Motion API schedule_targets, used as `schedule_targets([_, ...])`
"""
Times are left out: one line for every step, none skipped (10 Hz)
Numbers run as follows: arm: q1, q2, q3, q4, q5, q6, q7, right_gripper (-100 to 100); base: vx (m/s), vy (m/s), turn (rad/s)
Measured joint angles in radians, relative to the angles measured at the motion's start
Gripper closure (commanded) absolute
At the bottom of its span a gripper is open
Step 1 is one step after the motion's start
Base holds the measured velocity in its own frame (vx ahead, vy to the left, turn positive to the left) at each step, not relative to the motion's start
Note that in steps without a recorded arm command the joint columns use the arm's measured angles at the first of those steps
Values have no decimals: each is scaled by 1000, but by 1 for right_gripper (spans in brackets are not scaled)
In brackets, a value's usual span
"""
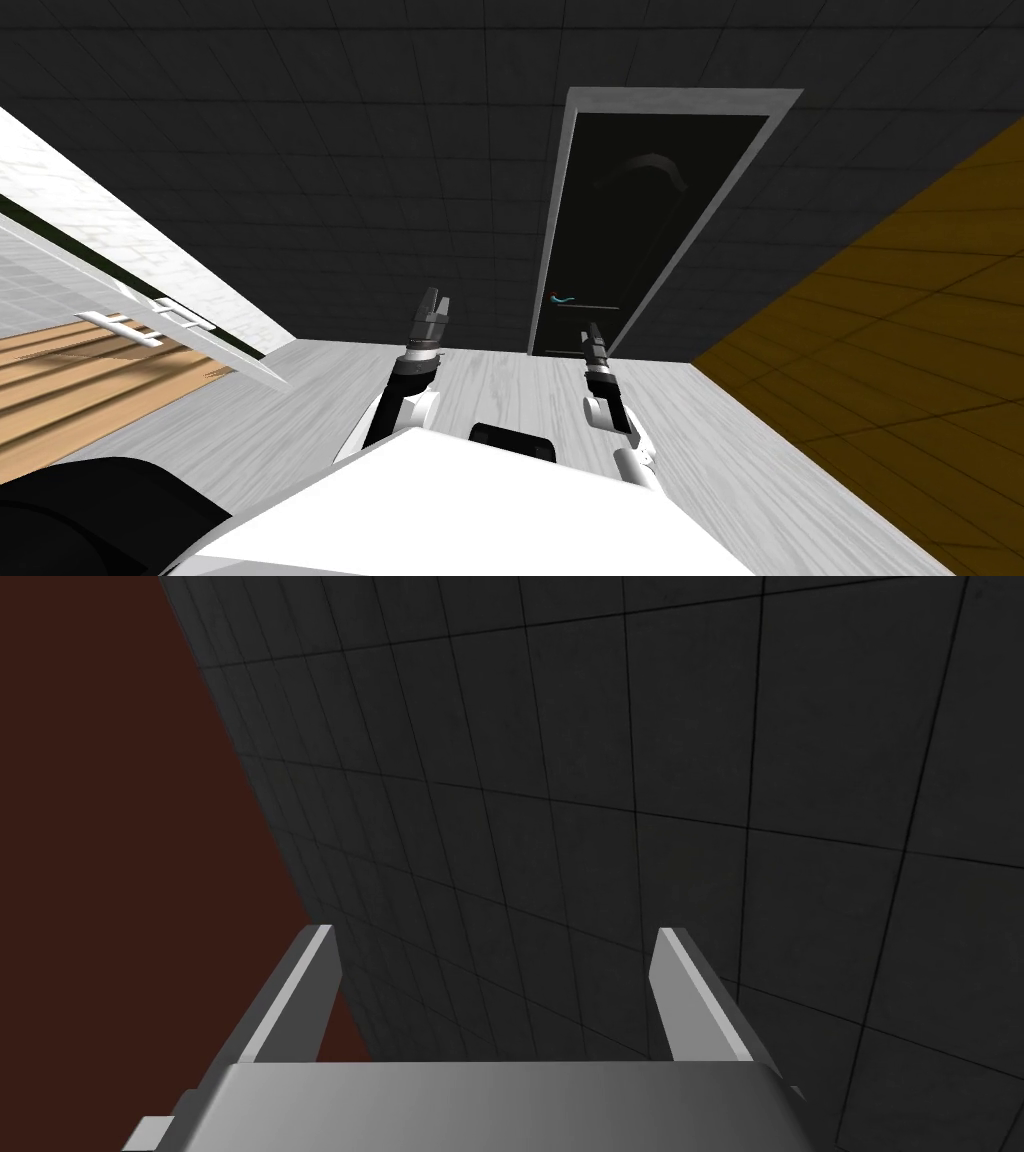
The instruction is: Pull the door open
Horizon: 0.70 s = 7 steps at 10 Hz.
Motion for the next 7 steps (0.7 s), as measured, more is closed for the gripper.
schedule_targets([-15,-4,0,33,3,-5,-5,-100,106,-13,41])
schedule_targets([-31,-9,-1,61,5,-6,-11,-100,75,-14,13])
schedule_targets([-40,-12,-2,82,6,-6,-15,-100,63,-19,25])
schedule_targets([-49,-16,-2,109,7,-9,-20,-100,86,-15,43])
schedule_targets([-61,-19,-2,137,10,-14,-24,-100,57,-9,15])
schedule_targets([-72,-21,-2,163,11,-20,-27,-100,45,-11,24])
schedule_targets([-82,-22,-2,190,13,-24,-29,-100,78,-15,39])
